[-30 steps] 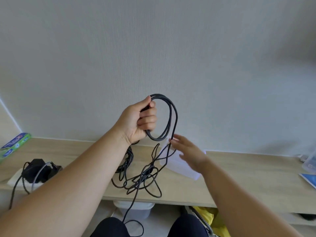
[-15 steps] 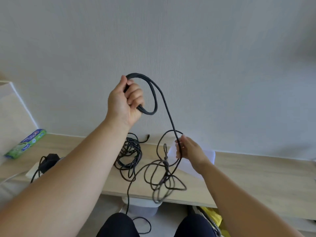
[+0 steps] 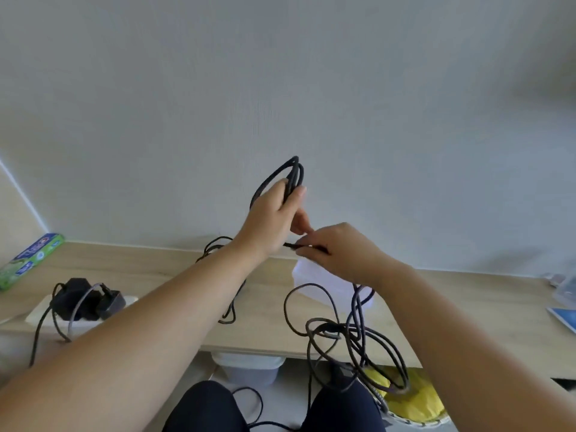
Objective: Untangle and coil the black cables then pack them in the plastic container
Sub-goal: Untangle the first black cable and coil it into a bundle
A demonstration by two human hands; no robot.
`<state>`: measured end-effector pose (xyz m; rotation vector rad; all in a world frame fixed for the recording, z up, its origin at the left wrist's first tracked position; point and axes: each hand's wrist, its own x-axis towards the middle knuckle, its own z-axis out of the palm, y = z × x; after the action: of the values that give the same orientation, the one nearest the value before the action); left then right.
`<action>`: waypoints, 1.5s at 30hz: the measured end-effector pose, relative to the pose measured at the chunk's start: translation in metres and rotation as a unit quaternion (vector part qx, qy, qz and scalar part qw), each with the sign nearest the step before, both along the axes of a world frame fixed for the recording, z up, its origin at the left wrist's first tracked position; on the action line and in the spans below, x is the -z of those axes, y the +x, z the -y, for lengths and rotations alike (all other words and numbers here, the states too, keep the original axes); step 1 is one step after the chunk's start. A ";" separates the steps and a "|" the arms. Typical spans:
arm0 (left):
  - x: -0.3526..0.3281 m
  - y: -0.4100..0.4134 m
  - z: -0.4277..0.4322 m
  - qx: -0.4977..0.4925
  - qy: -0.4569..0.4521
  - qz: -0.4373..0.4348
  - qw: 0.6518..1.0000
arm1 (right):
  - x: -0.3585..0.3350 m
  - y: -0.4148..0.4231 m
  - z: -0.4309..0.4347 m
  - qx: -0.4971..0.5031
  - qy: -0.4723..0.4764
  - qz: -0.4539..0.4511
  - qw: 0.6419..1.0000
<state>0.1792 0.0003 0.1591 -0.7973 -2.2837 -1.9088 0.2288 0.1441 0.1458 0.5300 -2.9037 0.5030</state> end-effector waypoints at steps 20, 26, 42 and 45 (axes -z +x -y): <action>0.010 -0.007 0.009 0.030 -0.071 0.225 0.971 | 0.045 0.027 -0.039 0.296 -0.271 0.157 0.902; 0.014 -0.003 0.014 0.023 -0.089 0.205 0.974 | 0.063 0.029 -0.023 0.177 -0.232 0.203 0.935; 0.016 0.016 0.020 0.160 -0.357 0.110 0.914 | 0.006 0.009 -0.012 -0.010 -0.189 0.042 0.981; 0.019 0.017 0.018 0.141 -0.398 0.067 0.904 | 0.002 0.010 -0.010 0.002 -0.230 0.033 0.973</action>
<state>0.1966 -0.0176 0.1396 -1.1272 -3.2226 -1.0454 0.2383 0.1538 0.1441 0.4402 -2.7049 1.1699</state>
